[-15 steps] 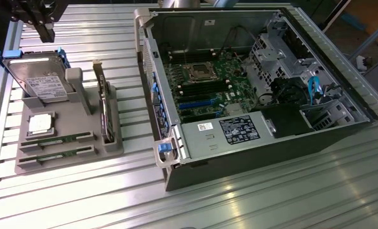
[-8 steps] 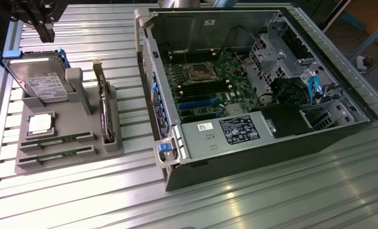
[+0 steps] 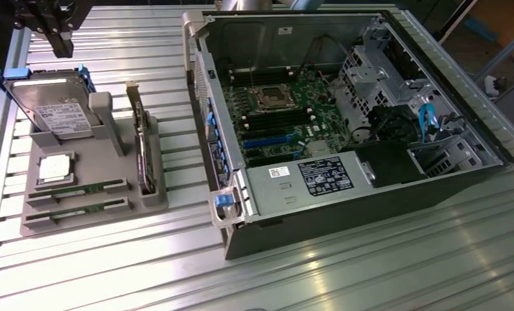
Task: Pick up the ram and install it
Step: 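Reach for the ram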
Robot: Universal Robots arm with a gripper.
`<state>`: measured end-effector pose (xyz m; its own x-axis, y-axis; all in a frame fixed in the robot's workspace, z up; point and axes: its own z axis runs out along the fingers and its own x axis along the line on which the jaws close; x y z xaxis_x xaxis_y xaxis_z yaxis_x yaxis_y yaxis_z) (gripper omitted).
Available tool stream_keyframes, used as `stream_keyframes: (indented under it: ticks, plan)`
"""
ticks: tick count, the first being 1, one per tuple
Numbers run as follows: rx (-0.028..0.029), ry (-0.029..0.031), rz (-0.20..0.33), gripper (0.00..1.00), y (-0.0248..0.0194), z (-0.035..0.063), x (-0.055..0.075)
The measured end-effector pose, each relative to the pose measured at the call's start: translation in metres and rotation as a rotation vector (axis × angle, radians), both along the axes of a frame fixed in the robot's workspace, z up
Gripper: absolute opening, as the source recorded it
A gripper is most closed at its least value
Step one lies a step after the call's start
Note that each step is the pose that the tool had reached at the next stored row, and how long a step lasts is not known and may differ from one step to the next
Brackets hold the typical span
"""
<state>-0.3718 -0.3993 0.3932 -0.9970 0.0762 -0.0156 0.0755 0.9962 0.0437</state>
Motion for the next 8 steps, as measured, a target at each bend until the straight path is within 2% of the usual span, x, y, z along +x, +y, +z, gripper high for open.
stream_keyframes:
  ticks: [8]
  plan:
    - [0.0000,0.0169,0.000,0.11,-0.0001,-0.0012,0.0007]
